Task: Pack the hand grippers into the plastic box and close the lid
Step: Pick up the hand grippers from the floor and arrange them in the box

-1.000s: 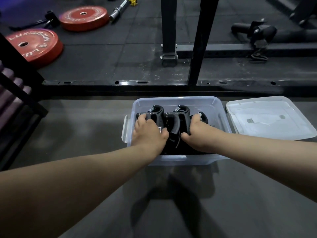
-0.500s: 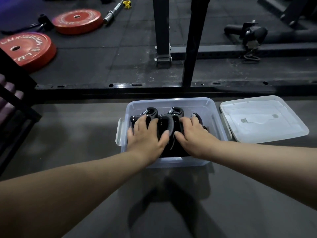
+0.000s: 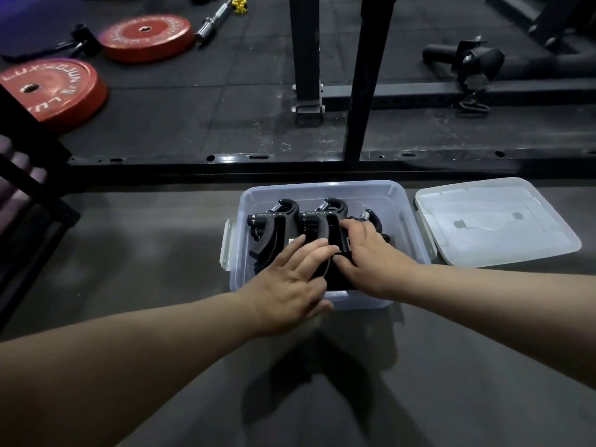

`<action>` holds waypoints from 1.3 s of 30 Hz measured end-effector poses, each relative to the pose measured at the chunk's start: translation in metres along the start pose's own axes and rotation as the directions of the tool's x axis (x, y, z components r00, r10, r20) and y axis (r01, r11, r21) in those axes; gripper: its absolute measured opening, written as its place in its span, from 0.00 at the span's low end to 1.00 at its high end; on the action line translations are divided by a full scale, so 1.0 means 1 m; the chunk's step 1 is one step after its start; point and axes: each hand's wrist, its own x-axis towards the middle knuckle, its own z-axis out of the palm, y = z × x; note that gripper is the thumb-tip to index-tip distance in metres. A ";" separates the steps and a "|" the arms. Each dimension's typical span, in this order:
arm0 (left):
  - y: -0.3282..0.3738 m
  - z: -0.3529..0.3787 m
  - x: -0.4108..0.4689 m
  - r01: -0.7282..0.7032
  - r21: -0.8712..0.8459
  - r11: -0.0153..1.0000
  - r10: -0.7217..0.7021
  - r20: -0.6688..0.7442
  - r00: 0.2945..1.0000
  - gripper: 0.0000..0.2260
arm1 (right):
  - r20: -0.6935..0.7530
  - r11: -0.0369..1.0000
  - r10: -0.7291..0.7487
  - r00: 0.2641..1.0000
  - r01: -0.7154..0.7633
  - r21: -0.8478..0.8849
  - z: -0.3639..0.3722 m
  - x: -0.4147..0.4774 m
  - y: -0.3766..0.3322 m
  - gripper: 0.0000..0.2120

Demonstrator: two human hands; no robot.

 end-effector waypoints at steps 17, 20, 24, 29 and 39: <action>-0.007 -0.011 -0.013 0.017 0.003 1.000 -0.017 0.114 0.993 0.16 | 0.021 0.998 -0.038 0.999 0.038 0.045 0.007 -0.009 0.000 0.32; -0.007 -0.021 -0.004 0.133 -0.080 0.988 -0.129 0.056 0.990 0.13 | -0.011 0.997 -0.059 0.998 0.059 0.041 0.008 -0.010 0.003 0.30; -0.017 -0.016 0.018 0.496 -0.128 0.859 -0.491 0.067 0.868 0.20 | -0.127 0.993 -0.110 0.986 0.104 -0.053 0.005 -0.009 0.007 0.26; -0.018 -0.006 0.024 0.636 -0.070 0.768 -0.569 0.379 0.730 0.19 | -0.113 0.989 -0.133 0.985 0.124 -0.082 0.009 -0.008 0.010 0.26; -0.013 -0.006 0.029 0.639 0.028 0.769 -0.613 0.317 0.723 0.28 | -0.083 0.957 -0.216 0.973 0.194 -0.215 -0.010 0.004 0.030 0.30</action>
